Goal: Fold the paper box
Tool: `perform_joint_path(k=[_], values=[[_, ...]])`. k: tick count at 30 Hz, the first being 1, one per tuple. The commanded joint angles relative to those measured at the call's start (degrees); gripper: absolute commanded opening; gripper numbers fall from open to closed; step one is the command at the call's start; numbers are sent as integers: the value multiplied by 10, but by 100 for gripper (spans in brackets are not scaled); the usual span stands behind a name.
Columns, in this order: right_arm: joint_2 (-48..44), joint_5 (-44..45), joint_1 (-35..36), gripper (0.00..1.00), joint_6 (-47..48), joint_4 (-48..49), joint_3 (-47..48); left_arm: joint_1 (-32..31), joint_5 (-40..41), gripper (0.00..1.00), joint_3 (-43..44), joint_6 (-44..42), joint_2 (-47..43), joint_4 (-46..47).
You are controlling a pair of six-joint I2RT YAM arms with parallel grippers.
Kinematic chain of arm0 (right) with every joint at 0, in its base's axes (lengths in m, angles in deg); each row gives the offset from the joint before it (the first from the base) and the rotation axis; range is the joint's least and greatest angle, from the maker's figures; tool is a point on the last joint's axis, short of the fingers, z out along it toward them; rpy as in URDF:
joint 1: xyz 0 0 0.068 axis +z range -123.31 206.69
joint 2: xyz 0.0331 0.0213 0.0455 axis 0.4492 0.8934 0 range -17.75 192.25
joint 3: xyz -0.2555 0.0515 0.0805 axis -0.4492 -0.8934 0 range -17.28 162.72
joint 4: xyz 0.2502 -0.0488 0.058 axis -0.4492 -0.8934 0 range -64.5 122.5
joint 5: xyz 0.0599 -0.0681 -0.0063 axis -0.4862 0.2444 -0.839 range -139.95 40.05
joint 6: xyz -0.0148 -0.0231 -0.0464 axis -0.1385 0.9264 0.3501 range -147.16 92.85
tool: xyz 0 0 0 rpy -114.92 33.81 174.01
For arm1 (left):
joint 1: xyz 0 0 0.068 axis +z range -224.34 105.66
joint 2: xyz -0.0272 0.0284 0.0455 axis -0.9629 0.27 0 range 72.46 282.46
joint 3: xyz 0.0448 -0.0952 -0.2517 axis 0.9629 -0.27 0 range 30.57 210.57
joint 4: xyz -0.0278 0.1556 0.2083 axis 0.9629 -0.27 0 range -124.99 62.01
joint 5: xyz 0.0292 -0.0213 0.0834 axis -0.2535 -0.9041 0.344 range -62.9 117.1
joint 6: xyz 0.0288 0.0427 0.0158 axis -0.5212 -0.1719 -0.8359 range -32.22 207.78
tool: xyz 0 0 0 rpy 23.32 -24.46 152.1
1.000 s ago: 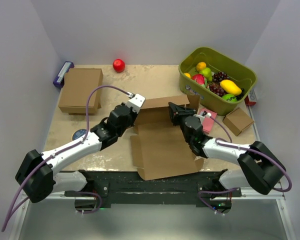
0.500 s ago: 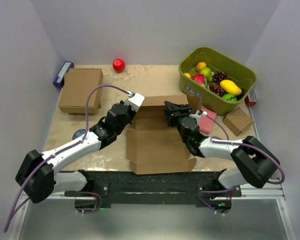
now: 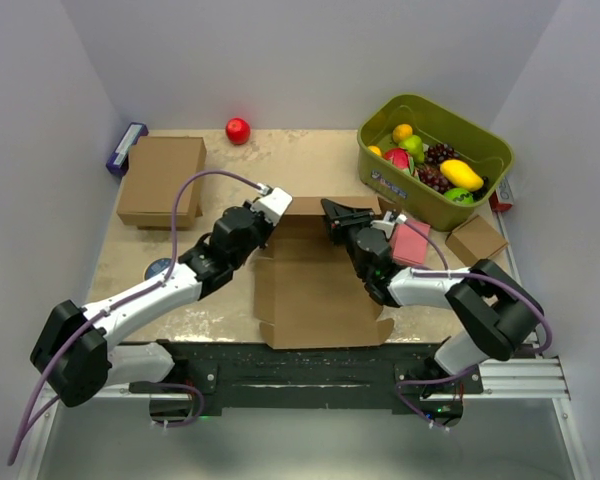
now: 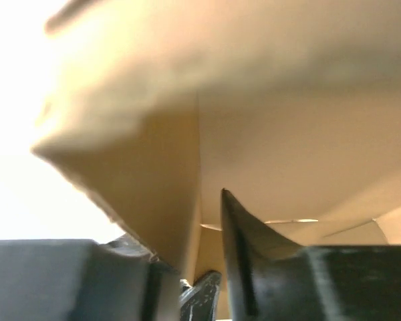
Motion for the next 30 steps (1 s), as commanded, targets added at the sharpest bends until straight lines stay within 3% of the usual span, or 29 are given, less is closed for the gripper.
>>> perform_joint_path(k=[1, 3, 7, 12, 18, 22, 30], values=[[-1, 31, 4, 19, 12, 28, -11, -2, -34, 37, 1, 5, -42, 24], [-4, 36, 3, 14, 12, 24, -15, -2, -41, 48, -1, 28, -62, 13], [-15, 42, 4, 8, 12, 11, -17, -11, -46, 52, -6, 96, -133, 0], [-26, 51, 4, 7, 16, -3, -17, -32, -81, 52, -43, 221, -175, -13], [-54, 69, 3, 7, 28, -45, -9, -60, -106, 45, -189, 337, -212, 34], [-60, 75, 3, 6, 33, -57, -7, -71, -116, 43, -279, 378, -211, 92], [-66, 78, 2, 6, 34, -65, -10, -73, -97, 38, -363, 416, -177, 150]])
